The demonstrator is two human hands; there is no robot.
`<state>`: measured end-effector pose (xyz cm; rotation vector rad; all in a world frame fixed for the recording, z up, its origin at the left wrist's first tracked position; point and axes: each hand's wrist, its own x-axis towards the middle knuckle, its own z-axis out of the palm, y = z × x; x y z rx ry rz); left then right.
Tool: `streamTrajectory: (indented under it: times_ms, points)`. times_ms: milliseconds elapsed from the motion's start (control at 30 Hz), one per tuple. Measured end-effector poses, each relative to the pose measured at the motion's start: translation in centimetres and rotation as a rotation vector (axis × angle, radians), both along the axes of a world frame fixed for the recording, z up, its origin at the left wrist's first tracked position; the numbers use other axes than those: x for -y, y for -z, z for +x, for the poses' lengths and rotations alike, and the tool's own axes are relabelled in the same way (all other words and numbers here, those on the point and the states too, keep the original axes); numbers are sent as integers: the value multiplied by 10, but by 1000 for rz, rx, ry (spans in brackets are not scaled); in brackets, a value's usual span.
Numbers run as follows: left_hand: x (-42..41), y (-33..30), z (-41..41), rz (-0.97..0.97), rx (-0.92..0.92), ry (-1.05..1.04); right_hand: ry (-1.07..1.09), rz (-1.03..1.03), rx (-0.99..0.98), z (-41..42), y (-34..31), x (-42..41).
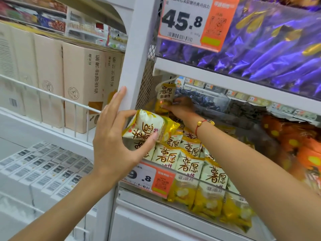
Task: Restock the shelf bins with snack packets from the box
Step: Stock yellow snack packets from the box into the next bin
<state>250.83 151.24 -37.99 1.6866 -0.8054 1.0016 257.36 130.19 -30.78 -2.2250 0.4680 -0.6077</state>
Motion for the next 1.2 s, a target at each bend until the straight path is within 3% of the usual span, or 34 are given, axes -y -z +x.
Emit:
streamTrajectory:
  times_ms: [167, 433, 567, 700, 833, 900, 1067, 1200]
  points:
    - [0, -1, 0, 12, 7, -3, 56, -118, 7, 6, 4, -7]
    - [-1, -1, 0, 9, 11, -6, -76, 11, -100, -17, -8, 4]
    - [-2, -2, -1, 25, -13, 6, -91, 49, -33, -61, -13, -12]
    - [-5, -3, -1, 49, -38, 24, -263, 90, 85, -116, -15, -27]
    - [-9, -10, -6, 90, 44, -23, -587, 14, -81, -150, -21, -39]
    - [-10, -18, -9, 115, 88, -19, -644, -38, -131, -159, -23, -44]
    - [-7, -33, -13, 153, 117, -7, -680, -9, -139, -177, -35, -41]
    - [-1, -24, -10, 16, 9, -48, -461, 115, -65, -169, -26, -21]
